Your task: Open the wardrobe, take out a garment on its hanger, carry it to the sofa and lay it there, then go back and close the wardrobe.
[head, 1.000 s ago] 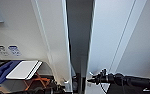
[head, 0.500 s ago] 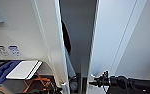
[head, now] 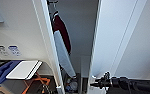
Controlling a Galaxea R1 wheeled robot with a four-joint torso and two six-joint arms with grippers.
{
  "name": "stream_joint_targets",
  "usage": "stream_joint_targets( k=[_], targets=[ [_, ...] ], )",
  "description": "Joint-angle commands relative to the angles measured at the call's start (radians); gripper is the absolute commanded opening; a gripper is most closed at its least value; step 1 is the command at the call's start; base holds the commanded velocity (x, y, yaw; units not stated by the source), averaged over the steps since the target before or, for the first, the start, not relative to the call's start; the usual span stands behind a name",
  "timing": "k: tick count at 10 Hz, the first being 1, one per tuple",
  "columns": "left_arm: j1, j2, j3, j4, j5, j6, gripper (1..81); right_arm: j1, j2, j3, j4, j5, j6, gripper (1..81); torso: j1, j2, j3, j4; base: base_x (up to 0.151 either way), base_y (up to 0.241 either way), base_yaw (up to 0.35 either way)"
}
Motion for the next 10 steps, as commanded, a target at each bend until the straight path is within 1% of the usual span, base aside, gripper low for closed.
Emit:
stream_joint_targets(
  k=[1, 3, 5, 8, 10],
  targets=[
    [-0.007, 0.002, 0.232, -0.035, 0.136, -0.012, 81.1, 0.089, -0.035, 0.102, 0.024, -0.063, 0.019, 81.1, 0.000, 0.000, 0.000, 0.000, 0.000, 0.000, 0.000],
    [-0.003, -0.033, 0.254, -0.035, 0.135, -0.010, 81.1, 0.060, -0.093, 0.144, 0.017, -0.051, 0.019, 81.1, 0.000, 0.000, 0.000, 0.000, 0.000, 0.000, 0.000],
    [-0.003, -0.041, 0.261, -0.035, 0.135, -0.010, 81.1, 0.033, -0.131, 0.160, 0.016, -0.026, 0.017, 81.1, 0.000, 0.000, 0.000, 0.000, 0.000, 0.000, 0.000],
    [0.000, -0.039, 0.260, -0.035, 0.135, -0.010, 81.1, 0.013, -0.162, 0.165, 0.016, -0.002, 0.016, 81.1, 0.000, 0.000, 0.000, 0.000, 0.000, 0.000, 0.000],
    [0.002, -0.038, 0.261, -0.038, 0.135, -0.010, 81.1, 0.013, -0.156, 0.165, 0.005, 0.002, 0.008, 81.1, 0.000, 0.000, 0.000, 0.000, 0.000, 0.000, 0.000]
  ],
)
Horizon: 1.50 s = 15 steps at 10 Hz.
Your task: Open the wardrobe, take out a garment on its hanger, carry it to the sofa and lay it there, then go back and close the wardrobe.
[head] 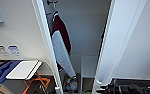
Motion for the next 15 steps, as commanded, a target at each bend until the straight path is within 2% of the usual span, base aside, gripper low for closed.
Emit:
stream_joint_targets(
  k=[1, 8, 12, 15],
  targets=[
    [-0.014, 0.020, 0.207, -0.036, 0.184, -0.025, 81.1, 0.101, -0.016, 0.064, -0.020, -0.043, -0.012, 81.1, 0.000, 0.000, 0.000, 0.000, 0.000, 0.000, 0.000],
    [0.006, 0.023, 0.193, -0.034, 0.184, -0.025, 81.1, 0.050, 0.013, 0.105, -0.199, -0.067, -0.015, 81.1, 0.000, 0.000, 0.000, 0.000, 0.000, 0.000, 0.000],
    [0.010, 0.035, 0.182, -0.034, 0.184, -0.025, 81.1, 0.005, -0.061, 0.147, -0.253, -0.064, -0.017, 81.1, 0.000, 0.000, 0.000, 0.000, 0.000, 0.000, 0.000],
    [0.015, 0.037, 0.176, -0.034, 0.184, -0.025, 81.1, -0.004, -0.069, 0.206, -0.255, -0.067, -0.017, 81.1, 0.000, 0.000, 0.001, 0.000, 0.000, 0.000, 0.000]
  ],
)
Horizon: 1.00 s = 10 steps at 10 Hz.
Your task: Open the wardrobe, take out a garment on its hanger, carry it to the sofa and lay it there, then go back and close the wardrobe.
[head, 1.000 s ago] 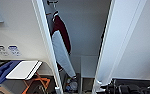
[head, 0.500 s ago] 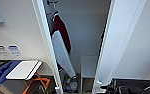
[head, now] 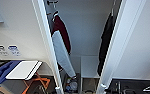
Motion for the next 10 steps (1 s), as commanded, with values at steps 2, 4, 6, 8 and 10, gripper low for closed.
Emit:
stream_joint_targets(
  k=[2, 4, 6, 8, 10],
  targets=[
    [-0.009, 0.034, 0.173, -0.029, 0.232, -0.027, 81.1, 0.038, -0.013, 0.137, 0.020, -0.048, 0.015, 81.1, 0.000, 0.000, 0.000, 0.000, 0.000, 0.000, 0.000],
    [-0.005, 0.035, 0.169, -0.029, 0.232, -0.027, 81.1, 0.018, -0.039, 0.145, 0.010, -0.046, 0.014, 81.1, 0.000, 0.000, 0.000, 0.000, 0.000, 0.000, 0.000],
    [-0.004, 0.038, 0.167, -0.029, 0.232, -0.027, 81.1, 0.006, -0.070, 0.154, 0.007, -0.044, 0.012, 81.1, 0.000, 0.000, 0.000, 0.000, 0.000, 0.000, 0.000],
    [0.001, 0.046, 0.156, -0.029, 0.232, -0.027, 81.1, 0.001, -0.092, 0.152, 0.006, -0.040, 0.011, 81.1, 0.000, 0.000, 0.000, 0.000, 0.000, 0.000, 0.000],
    [0.010, 0.038, 0.155, -0.029, 0.232, -0.027, 81.1, -0.002, -0.112, 0.156, 0.006, -0.038, 0.012, 81.1, 0.000, 0.000, 0.000, 0.000, 0.000, 0.000, 0.000]
  ],
)
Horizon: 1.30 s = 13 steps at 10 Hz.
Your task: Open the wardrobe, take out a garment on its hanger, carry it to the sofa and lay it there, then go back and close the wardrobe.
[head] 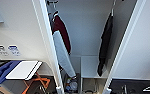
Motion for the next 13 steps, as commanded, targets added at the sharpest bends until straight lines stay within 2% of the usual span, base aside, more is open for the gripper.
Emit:
stream_joint_targets(
  k=[1, 9, 13],
  targets=[
    [0.009, 0.025, 0.160, -0.026, 0.254, -0.028, 81.1, 0.046, -0.022, 0.096, 0.030, -0.058, 0.020, 81.1, 0.000, 0.000, 0.000, 0.000, 0.000, 0.000, 0.000],
    [0.080, -0.084, 0.209, -0.030, 0.251, 0.009, 81.1, 0.032, -0.048, 0.101, 0.030, -0.052, 0.020, 81.1, 0.000, 0.000, 0.001, 0.000, 0.000, 0.000, 0.000],
    [0.097, -0.127, 0.238, -0.030, 0.228, 0.019, 81.1, 0.027, -0.060, 0.102, 0.030, -0.049, 0.020, 81.1, 0.000, 0.000, 0.001, 0.000, 0.000, 0.000, 0.000]
  ],
)
